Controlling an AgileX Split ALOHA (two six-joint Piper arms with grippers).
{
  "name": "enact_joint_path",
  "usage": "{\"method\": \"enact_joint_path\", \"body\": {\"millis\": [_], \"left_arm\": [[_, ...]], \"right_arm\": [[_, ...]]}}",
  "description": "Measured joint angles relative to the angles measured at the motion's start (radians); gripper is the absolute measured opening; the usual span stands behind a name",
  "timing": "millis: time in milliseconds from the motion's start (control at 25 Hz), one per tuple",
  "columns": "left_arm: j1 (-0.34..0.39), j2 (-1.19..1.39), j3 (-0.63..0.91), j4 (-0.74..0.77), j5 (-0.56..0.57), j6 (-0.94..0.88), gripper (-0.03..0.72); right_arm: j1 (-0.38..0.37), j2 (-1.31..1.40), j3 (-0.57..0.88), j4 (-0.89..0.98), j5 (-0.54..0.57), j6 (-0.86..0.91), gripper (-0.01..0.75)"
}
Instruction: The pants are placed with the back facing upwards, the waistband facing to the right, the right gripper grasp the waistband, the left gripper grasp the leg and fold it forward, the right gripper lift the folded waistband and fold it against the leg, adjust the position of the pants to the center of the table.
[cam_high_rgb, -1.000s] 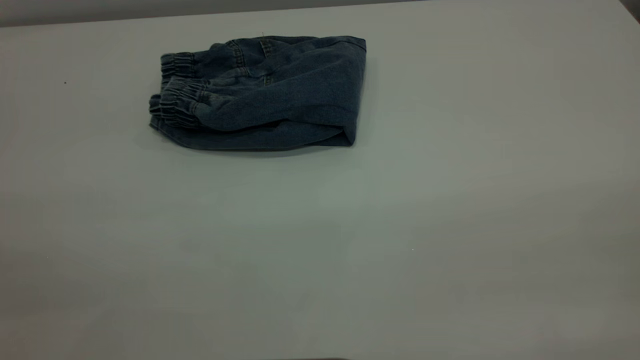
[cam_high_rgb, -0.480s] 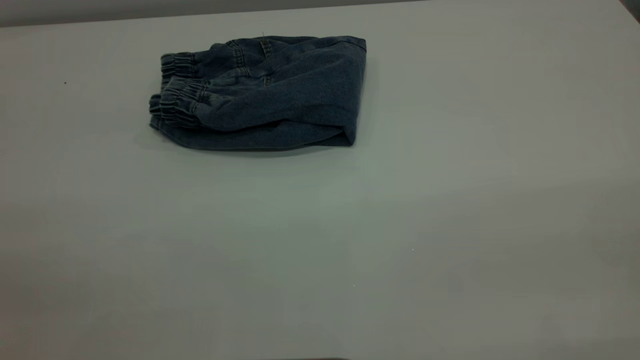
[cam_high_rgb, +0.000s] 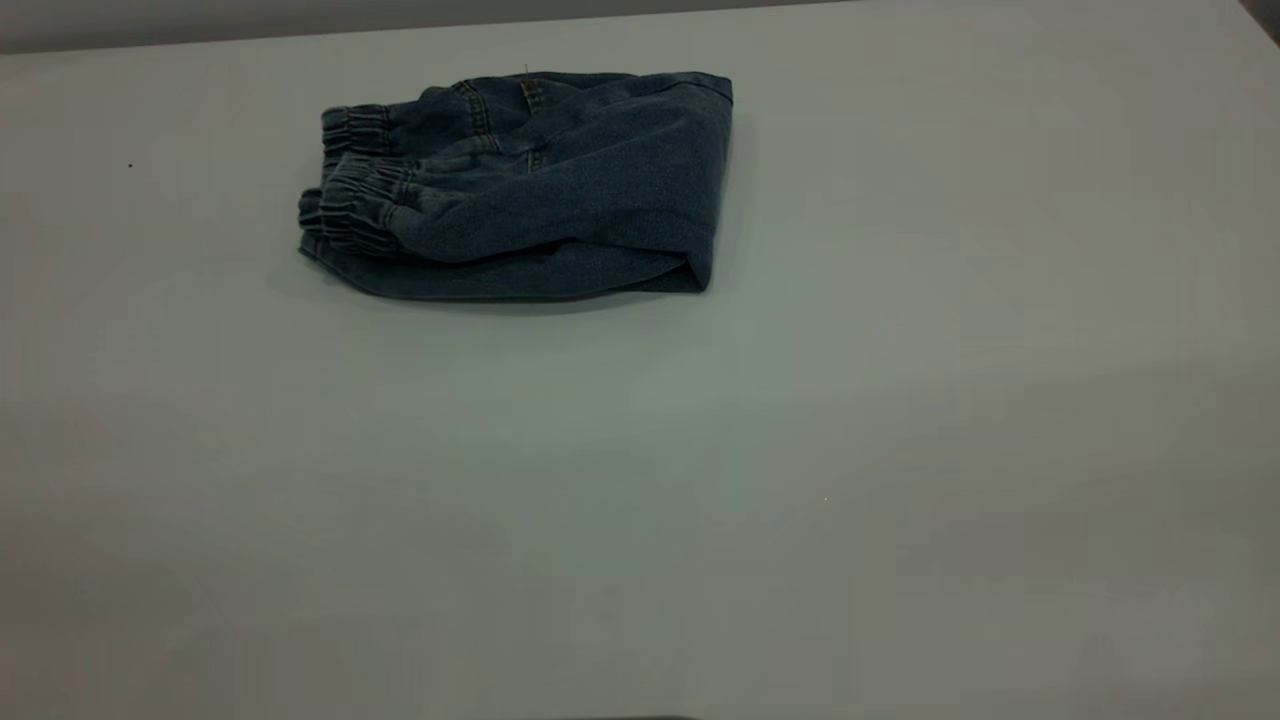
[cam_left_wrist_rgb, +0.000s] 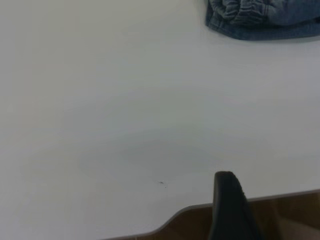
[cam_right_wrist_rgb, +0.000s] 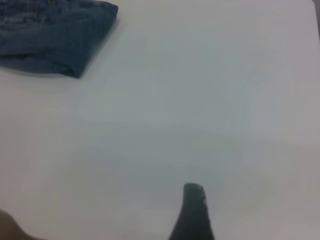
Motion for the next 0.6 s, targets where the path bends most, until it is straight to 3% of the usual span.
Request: {"method": "enact_joint_path", "body": {"millis": [200, 440, 600], "left_arm": [[0.000, 0.000, 0.000, 0.000, 0.000, 0.001, 0.379], [0.000, 0.000, 0.000, 0.000, 0.000, 0.001, 0.379], [0.000, 0.000, 0.000, 0.000, 0.000, 0.001, 0.379]], "right_arm": [[0.003, 0.000, 0.000, -0.124, -0.008, 0.103, 0.491], [0.119, 0.000, 0.000, -0.206, -0.015, 0.200, 0.491], [0.146, 0.000, 0.000, -0.208, -0.015, 0.203, 0.491]]}}
